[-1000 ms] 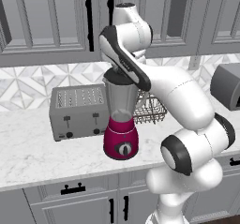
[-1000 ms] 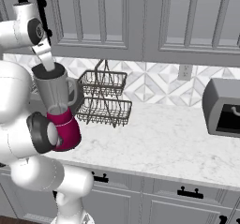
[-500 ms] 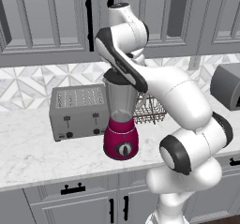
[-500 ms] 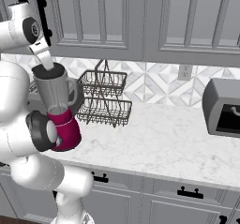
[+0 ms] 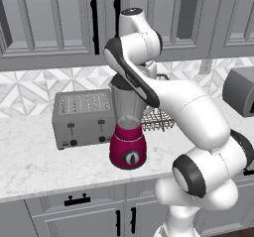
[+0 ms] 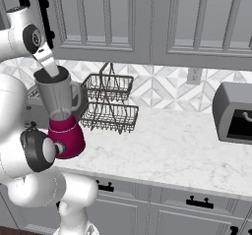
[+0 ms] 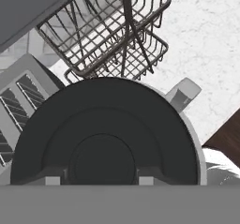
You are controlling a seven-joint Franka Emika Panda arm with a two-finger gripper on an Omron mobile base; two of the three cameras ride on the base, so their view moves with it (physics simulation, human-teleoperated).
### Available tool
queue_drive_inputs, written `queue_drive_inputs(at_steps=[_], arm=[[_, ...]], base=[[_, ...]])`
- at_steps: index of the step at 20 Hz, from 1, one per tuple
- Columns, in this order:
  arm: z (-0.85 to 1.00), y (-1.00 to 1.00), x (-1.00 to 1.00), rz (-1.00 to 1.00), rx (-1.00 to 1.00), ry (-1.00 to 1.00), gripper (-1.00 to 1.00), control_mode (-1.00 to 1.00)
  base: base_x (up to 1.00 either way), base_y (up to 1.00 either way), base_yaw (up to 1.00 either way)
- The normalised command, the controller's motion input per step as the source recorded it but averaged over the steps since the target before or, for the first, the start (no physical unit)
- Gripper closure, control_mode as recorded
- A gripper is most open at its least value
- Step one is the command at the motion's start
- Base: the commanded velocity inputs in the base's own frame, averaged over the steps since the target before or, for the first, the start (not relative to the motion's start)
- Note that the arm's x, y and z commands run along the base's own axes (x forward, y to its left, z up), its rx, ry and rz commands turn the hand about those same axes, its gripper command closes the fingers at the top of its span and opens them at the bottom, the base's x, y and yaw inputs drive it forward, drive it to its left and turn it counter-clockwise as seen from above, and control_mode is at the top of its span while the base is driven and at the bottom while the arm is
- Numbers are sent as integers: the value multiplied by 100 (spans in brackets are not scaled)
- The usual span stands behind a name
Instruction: Close the lid blender by securely placing the lid on top.
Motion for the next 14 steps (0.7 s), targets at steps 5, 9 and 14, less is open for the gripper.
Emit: queue_drive_inputs(at_steps=[5, 9, 14], arm=[[-54, -1, 0, 1, 0, -3, 100, -100], [-59, 14, -4, 1, -1, 0, -100, -100], [-13, 1, -3, 1, 0, -1, -100, -100]], base=[[0, 0, 0], [0, 0, 0], [0, 0, 0]])
